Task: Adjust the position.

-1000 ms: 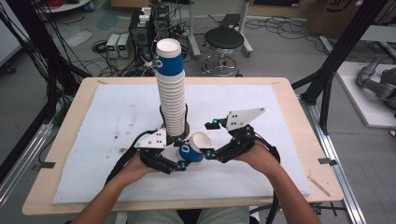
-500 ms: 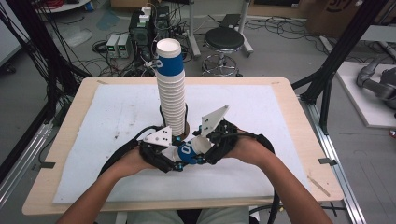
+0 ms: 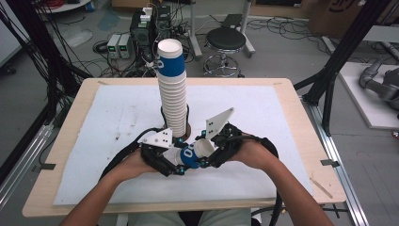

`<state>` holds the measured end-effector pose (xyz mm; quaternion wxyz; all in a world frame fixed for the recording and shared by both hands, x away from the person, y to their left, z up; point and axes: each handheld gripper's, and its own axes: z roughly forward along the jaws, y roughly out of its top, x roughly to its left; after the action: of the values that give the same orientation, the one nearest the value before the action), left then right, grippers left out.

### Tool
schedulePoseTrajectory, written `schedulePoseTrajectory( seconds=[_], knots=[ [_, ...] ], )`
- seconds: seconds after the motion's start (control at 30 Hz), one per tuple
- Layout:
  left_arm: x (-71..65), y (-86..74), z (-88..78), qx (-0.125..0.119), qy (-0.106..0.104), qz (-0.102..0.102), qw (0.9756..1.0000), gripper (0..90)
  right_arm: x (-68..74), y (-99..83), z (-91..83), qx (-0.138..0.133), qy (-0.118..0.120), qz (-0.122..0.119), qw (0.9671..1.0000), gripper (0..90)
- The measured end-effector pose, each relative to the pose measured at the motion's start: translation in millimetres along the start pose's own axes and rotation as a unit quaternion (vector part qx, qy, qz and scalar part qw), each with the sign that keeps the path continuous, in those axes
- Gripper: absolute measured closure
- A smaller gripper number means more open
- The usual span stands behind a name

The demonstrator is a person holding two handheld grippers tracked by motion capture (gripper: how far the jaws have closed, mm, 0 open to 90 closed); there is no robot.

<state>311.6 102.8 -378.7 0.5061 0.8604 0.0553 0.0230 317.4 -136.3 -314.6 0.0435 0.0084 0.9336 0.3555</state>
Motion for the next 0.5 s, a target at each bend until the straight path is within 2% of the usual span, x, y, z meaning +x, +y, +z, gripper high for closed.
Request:
schedulePoseTrajectory(
  seconds=[0.13, 0.33, 0.43, 0.5],
  knots=[
    [-2.1, -5.7, -0.2, -0.027, 0.001, -0.017, 0.9995, 20.7, 0.7, -8.4, -1.6, -0.011, 0.001, 0.014, 0.9998, 30.9],
    [-1.2, -14.6, -7.1, -0.059, 0.007, -0.027, 0.9978, 20.0, 0.0, -26.1, -5.7, -0.032, -0.005, 0.035, 0.9988, 30.8],
    [-1.1, -19.4, -10.9, -0.094, 0.014, -0.039, 0.9947, 20.0, 1.0, -35.8, -8.8, -0.053, -0.009, 0.048, 0.9974, 30.8],
    [-0.8, -22.7, -13.8, -0.121, 0.021, -0.046, 0.9914, 19.5, 1.6, -42.1, -10.0, -0.075, -0.010, 0.058, 0.9955, 30.8]
  ],
)
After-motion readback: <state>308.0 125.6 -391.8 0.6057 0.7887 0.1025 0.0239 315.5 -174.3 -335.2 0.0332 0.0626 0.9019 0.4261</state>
